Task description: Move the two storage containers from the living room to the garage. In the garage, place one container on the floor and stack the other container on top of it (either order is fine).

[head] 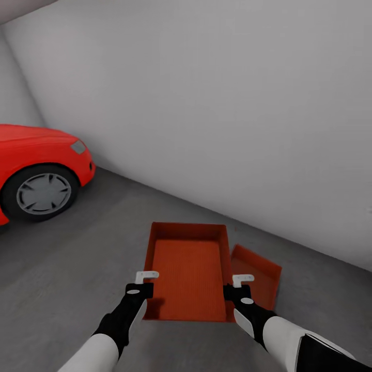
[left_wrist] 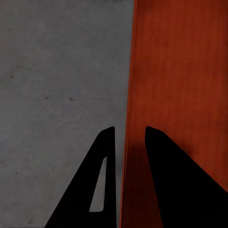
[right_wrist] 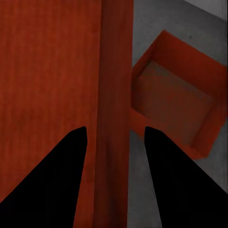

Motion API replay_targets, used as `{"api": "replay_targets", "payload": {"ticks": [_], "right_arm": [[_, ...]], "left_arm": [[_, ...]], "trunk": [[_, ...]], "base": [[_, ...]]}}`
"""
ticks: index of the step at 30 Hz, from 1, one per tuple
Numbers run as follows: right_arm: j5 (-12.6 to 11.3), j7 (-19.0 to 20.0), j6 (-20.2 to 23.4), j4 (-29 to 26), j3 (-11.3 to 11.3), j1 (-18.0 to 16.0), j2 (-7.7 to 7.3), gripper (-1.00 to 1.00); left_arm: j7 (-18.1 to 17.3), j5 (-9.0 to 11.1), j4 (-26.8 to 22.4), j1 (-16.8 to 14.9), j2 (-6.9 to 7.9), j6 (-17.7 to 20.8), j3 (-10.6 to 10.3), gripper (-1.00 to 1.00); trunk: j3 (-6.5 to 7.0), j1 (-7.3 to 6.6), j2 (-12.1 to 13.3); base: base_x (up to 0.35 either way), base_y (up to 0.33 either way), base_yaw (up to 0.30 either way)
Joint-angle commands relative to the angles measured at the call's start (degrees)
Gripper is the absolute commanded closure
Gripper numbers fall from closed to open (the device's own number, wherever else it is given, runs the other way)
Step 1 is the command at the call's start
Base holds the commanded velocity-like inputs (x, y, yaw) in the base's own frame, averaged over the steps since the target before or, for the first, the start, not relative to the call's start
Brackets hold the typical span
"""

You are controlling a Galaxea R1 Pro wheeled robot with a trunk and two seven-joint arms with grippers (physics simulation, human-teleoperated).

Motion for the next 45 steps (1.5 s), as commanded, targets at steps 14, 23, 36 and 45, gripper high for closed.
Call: {"api": "replay_targets", "payload": {"ticks": [14, 23, 36, 45], "right_arm": [[-0.6, -0.2, -0.3, 0.4, -0.2, -0.1, -0.08, 1.0], [-0.6, -0.2, -0.3, 0.4, -0.2, -0.1, -0.08, 1.0], [-0.6, -0.2, -0.3, 0.4, -0.2, -0.1, -0.08, 1.0], [-0.6, -0.2, -0.3, 0.4, -0.2, -0.1, -0.08, 1.0]], "left_arm": [[0.4, -1.0, -0.2, 0.0, 0.08, 0.6, 0.1, 1.0], [0.4, -1.0, -0.2, 0.0, 0.14, 0.6, 0.1, 1.0], [0.4, -1.1, -0.3, 0.0, 0.14, 0.6, 0.1, 1.0], [0.4, -1.0, -0.3, 0.0, 0.14, 0.6, 0.1, 1.0]], "trunk": [[-0.09, 0.06, -0.1], [-0.09, 0.06, -0.1], [-0.09, 0.06, -0.1], [-0.09, 0.06, -0.1]], "base": [[0.322, 0.01, -0.285], [0.322, 0.068, -0.283], [0.322, 0.072, -0.282], [0.322, 0.072, -0.282]]}}
